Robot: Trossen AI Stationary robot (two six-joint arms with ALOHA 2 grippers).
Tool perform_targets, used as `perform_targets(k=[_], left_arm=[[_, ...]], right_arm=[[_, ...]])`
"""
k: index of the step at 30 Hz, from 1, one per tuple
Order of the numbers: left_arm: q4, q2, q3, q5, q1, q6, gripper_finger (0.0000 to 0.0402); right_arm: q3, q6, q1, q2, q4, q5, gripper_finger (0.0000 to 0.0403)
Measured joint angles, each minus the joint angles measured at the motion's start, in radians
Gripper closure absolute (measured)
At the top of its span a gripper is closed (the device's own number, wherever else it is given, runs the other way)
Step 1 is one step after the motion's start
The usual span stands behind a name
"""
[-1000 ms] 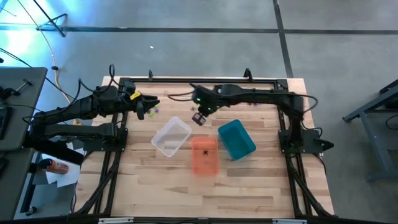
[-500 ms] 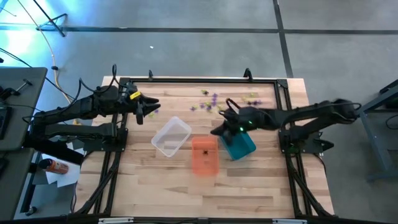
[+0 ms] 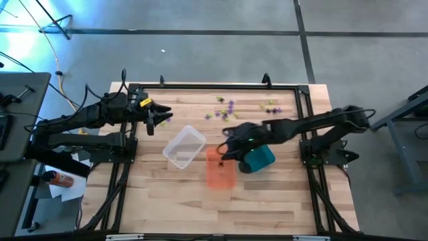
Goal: Sort Halloween decoration
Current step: Put the black spider toy into the orange bin
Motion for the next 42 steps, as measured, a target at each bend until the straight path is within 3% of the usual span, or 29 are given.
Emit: perform_targets(k=[6, 10, 14, 26, 35, 38, 42], left_arm=[[0.0, 0.0, 0.0, 0.0, 0.0, 0.083, 0.0259], [-0.001, 0.0, 0.0, 0.0, 0.0, 0.119, 0.0259], [-0.001, 0.0, 0.0, 0.0, 0.0, 0.133, 0.0259], [-0.002, 0.0, 0.0, 0.0, 0.0, 0.177, 0.0259], [-0.002, 0.0, 0.0, 0.0, 0.0, 0.187, 0.0259], [-0.002, 0.0, 0.0, 0.0, 0.0, 0.187, 0.0259], [-0.002, 0.0, 0.0, 0.0, 0.0, 0.187, 0.0259]], right_arm=[[0.147, -0.112, 0.03, 0.178, -0.168, -0.013, 0.0403], [0.176, -0.165, 0.044, 0.273, -0.175, 0.057, 0.0403], [0.177, -0.127, 0.049, 0.353, -0.192, 0.056, 0.0403], [0.176, -0.101, 0.093, 0.463, -0.19, 0.068, 0.0403], [0.176, -0.054, 0.093, 0.473, -0.172, 0.066, 0.0401], [0.176, -0.013, 0.093, 0.473, -0.171, 0.066, 0.038], [0.178, 0.054, 0.093, 0.468, -0.176, 0.066, 0.0317]])
